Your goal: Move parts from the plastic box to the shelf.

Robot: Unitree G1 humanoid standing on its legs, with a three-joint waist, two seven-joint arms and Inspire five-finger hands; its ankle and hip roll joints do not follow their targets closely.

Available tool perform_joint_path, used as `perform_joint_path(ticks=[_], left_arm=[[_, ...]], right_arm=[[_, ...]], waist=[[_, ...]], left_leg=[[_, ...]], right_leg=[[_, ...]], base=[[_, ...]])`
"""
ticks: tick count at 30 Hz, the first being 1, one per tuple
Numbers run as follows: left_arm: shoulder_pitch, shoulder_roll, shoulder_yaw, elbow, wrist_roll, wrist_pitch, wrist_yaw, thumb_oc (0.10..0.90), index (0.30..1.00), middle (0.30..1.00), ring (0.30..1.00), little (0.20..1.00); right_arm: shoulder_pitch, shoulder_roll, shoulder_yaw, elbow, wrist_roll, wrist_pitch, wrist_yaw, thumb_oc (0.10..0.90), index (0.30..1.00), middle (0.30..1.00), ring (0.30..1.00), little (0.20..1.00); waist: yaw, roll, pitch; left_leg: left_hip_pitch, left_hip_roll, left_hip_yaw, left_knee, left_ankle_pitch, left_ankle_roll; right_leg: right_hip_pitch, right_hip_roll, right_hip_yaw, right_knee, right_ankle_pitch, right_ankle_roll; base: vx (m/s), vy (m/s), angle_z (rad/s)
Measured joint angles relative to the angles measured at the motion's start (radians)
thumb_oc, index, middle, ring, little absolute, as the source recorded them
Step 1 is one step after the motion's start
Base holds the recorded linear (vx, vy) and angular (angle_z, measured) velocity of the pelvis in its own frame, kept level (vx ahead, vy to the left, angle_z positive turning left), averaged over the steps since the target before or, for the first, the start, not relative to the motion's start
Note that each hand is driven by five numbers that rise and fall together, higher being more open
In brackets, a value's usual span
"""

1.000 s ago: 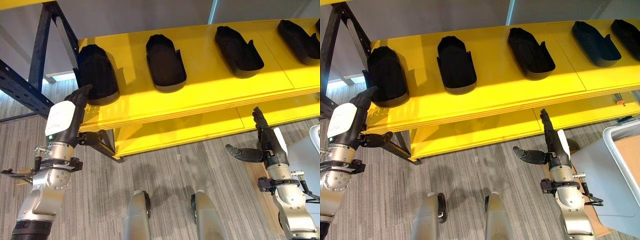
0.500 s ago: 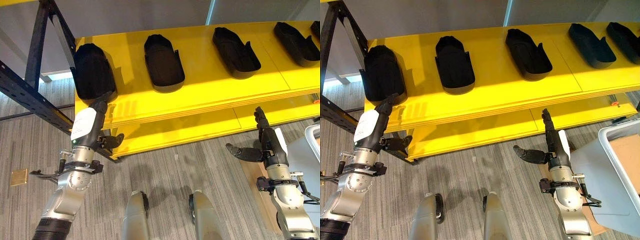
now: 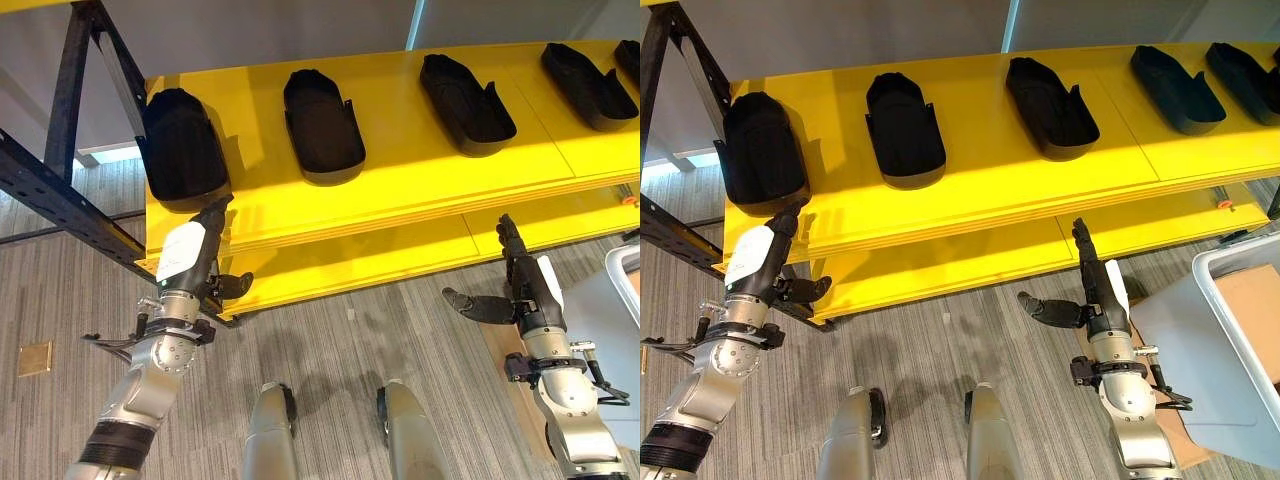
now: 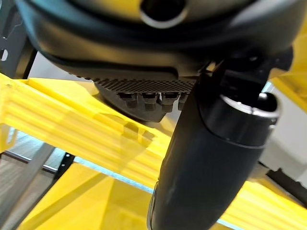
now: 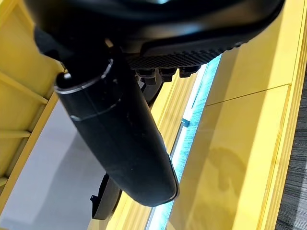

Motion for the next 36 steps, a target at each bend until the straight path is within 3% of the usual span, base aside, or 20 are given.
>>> perform_joint_path(ticks=[20,36], left_arm=[[-0.13,0.001,-0.033,0.196,0.029,0.04,0.041,0.9,1.0,1.0,1.0,1.0],[-0.159,0.001,-0.034,0.243,0.027,0.057,0.065,0.9,1.0,1.0,1.0,1.0]], right_arm=[[0.004,0.0,0.024,0.0,0.002,0.0,-0.007,0.9,1.0,1.0,1.0,1.0],[0.015,-0.001,0.024,0.0,0.002,0.0,-0.008,0.9,1.0,1.0,1.0,1.0]], waist=[[-0.026,-0.002,-0.001],[-0.03,-0.003,-0.001]], left_leg=[[-0.004,0.001,0.006,0.015,-0.006,0.01],[-0.008,0.005,0.01,0.025,-0.007,0.01]], right_leg=[[-0.006,0.001,0.009,0.007,-0.001,-0.002],[-0.017,0.005,0.02,0.022,-0.001,-0.002]], base=[[0.0,0.0,0.0],[0.0,0.0,0.0]])
